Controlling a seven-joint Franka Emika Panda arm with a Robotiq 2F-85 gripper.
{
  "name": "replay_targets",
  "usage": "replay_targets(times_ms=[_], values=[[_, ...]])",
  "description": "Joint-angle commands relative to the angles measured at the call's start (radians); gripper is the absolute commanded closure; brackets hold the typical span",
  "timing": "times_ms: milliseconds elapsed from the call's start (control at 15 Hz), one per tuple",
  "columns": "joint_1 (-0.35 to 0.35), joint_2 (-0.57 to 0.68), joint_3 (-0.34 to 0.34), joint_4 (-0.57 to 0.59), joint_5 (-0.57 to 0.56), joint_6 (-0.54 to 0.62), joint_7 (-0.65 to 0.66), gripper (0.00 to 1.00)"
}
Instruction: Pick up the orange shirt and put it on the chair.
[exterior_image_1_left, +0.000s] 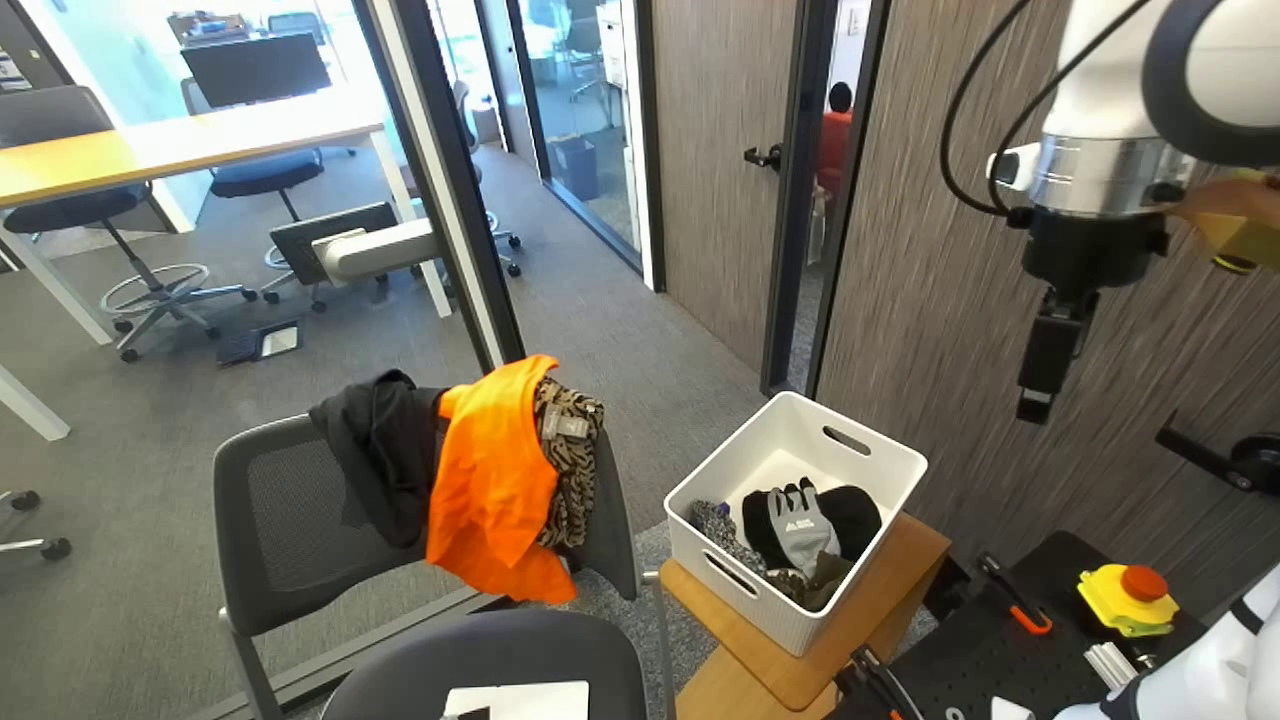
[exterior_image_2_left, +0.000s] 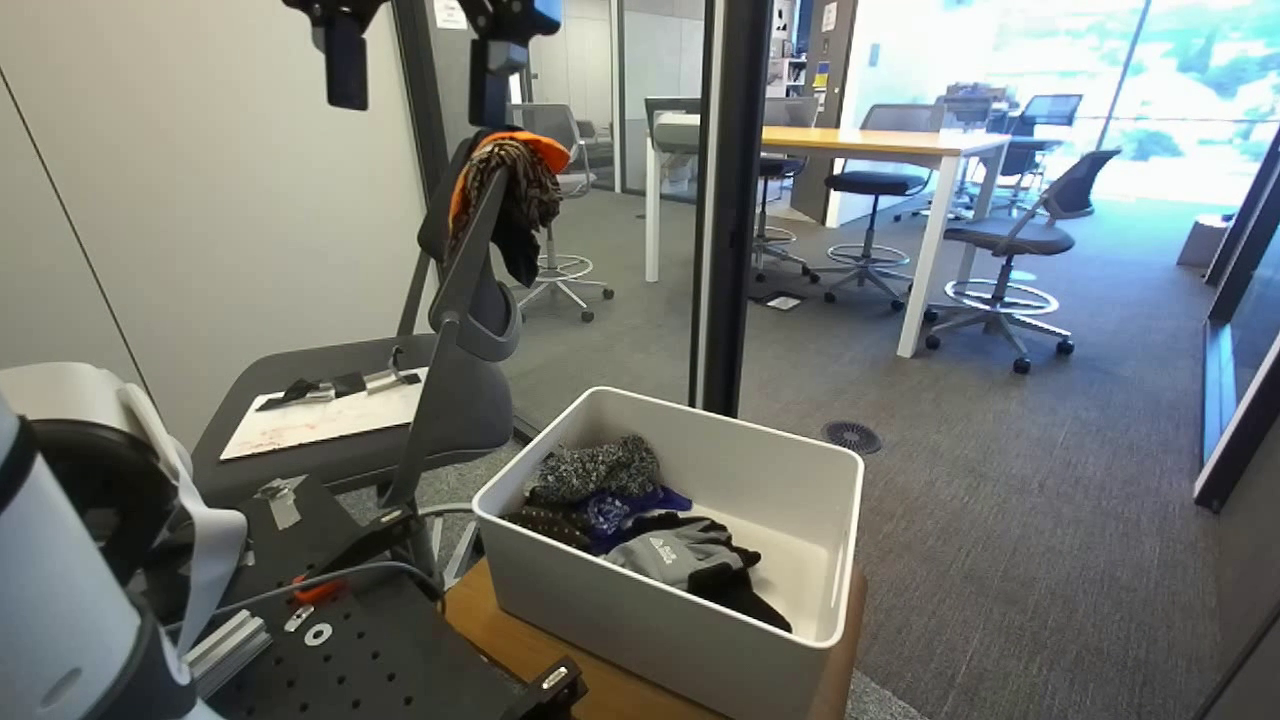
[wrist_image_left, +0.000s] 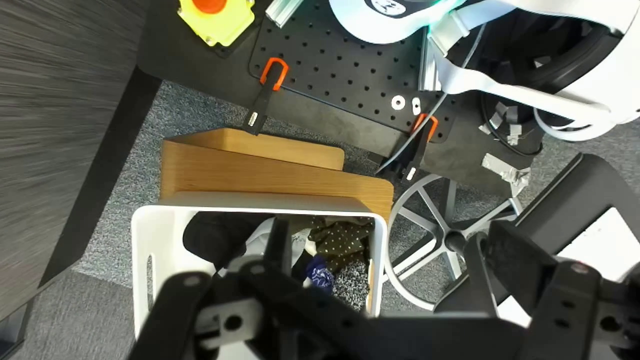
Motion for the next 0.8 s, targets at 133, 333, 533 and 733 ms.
replay_targets(times_ms=[133,333,533,733], values=[[-0.015,-0.287,-0.037,-0.143,-0.006,-0.020,-0.032,0.00],[-0.014,-0.355,-0.051,-0.166,-0.013,-0.044,-0.032,0.00],[-0.023,-0.378,-0.059,-0.148,-0.010,-0.087,-0.009,0.00],[-0.008,-0.356,-0.053,-0.148,-0.005,-0.078,-0.009,0.00]])
